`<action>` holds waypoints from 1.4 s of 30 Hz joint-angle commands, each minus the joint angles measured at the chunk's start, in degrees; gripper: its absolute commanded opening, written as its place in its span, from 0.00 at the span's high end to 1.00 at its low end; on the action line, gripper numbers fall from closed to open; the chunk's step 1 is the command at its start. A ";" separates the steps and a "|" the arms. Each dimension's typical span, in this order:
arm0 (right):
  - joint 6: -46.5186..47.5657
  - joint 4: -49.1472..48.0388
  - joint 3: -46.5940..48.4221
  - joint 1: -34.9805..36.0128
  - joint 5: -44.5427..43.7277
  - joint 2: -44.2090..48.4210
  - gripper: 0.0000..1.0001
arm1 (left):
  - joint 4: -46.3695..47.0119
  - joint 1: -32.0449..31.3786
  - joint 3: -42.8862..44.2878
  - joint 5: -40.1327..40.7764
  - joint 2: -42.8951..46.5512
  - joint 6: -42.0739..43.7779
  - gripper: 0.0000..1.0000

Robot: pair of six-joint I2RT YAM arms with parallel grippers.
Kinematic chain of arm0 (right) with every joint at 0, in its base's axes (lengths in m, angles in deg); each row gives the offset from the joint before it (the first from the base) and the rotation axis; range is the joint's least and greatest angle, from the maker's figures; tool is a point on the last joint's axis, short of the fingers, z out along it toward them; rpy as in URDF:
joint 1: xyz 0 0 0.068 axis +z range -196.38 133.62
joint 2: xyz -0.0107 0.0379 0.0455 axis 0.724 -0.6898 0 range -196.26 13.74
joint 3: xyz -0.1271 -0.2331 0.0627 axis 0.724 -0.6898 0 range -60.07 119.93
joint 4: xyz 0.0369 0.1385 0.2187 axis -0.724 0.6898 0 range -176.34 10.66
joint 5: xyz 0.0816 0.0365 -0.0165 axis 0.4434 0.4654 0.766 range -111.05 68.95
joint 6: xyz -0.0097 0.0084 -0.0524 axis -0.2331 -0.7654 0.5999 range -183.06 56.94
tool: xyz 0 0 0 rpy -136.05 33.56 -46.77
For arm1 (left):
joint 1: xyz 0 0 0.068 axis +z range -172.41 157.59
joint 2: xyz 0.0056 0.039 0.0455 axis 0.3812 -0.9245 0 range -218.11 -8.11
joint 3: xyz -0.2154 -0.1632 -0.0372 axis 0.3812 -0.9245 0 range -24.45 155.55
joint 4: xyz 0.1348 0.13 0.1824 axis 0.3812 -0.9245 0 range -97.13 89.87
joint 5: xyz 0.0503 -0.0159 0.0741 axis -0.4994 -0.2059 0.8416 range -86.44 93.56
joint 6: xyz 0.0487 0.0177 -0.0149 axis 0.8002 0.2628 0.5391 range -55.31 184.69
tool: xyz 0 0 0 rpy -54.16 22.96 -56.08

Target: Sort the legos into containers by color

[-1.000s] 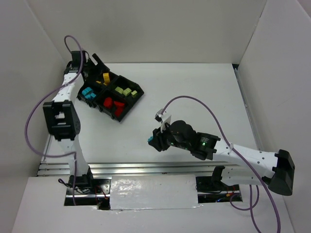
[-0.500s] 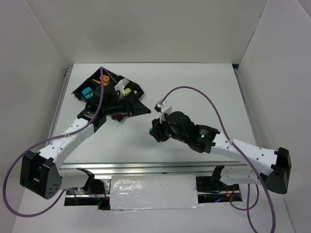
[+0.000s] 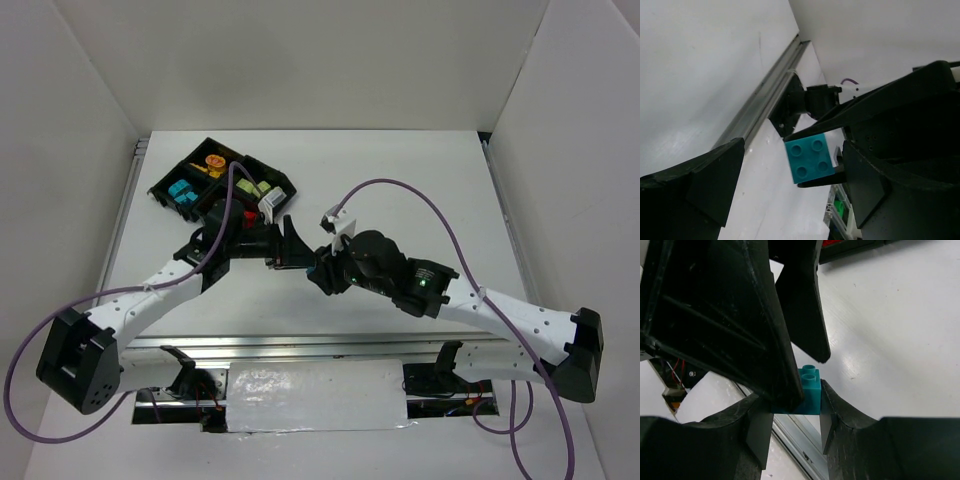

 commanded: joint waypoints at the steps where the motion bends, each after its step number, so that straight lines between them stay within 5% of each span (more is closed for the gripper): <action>1: 0.95 -3.01 -0.69 -0.09 1.70 0.56 1.00 | 9.81 -1.46 -0.74 -4.37 1.20 -4.18 0.08; 17: 4.56 -4.77 -0.87 -0.18 -2.76 1.62 1.00 | 11.49 -6.73 -2.76 -4.12 2.34 -4.63 0.23; 26: 7.98 -5.56 -1.65 -0.26 -6.02 5.48 1.00 | 7.54 -6.82 -3.73 -2.89 1.29 -1.82 0.14; 42: 21.87 -16.19 -12.20 -0.35 0.04 14.61 1.00 | 7.54 -7.70 -1.97 -3.33 4.89 -2.52 0.17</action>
